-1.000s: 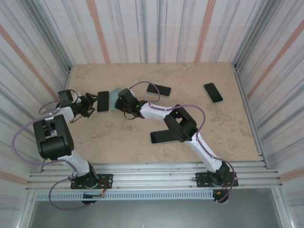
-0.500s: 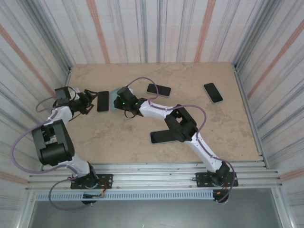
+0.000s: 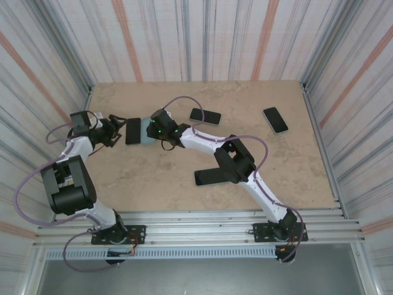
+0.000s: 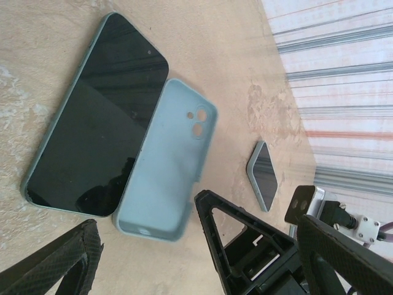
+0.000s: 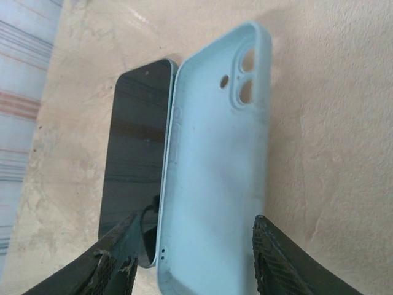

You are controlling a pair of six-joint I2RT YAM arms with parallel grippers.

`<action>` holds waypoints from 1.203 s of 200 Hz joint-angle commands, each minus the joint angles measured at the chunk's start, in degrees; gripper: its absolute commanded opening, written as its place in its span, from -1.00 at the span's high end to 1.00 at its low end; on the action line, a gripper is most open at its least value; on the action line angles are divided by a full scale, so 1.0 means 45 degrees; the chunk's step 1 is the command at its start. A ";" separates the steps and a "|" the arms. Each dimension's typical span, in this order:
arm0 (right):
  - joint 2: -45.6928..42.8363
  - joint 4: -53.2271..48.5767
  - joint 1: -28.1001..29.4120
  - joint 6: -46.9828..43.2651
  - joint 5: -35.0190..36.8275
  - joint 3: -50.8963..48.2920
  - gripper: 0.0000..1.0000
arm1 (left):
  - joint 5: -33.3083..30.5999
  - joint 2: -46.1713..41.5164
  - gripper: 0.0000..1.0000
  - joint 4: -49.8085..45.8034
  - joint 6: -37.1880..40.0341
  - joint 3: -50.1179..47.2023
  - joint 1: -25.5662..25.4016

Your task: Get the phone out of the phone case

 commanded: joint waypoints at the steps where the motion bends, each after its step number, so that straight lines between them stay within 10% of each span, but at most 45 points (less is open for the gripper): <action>1: -0.0194 -0.0451 -0.0233 -0.0843 0.0126 0.0342 -0.07 | 0.0386 -0.0613 -0.73 -0.0440 0.0445 0.0399 0.0111; 150: -0.6363 -0.2240 -0.2613 -0.9048 -0.3486 -0.4693 -0.95 | 0.1205 -0.2408 -0.92 -0.0042 0.0052 -0.0360 -0.2232; 240: -0.6238 -0.4477 -0.5388 -1.3885 -0.5132 -0.4453 -0.99 | 0.0948 -0.2047 -0.95 0.1863 -0.1990 -0.0539 -0.4930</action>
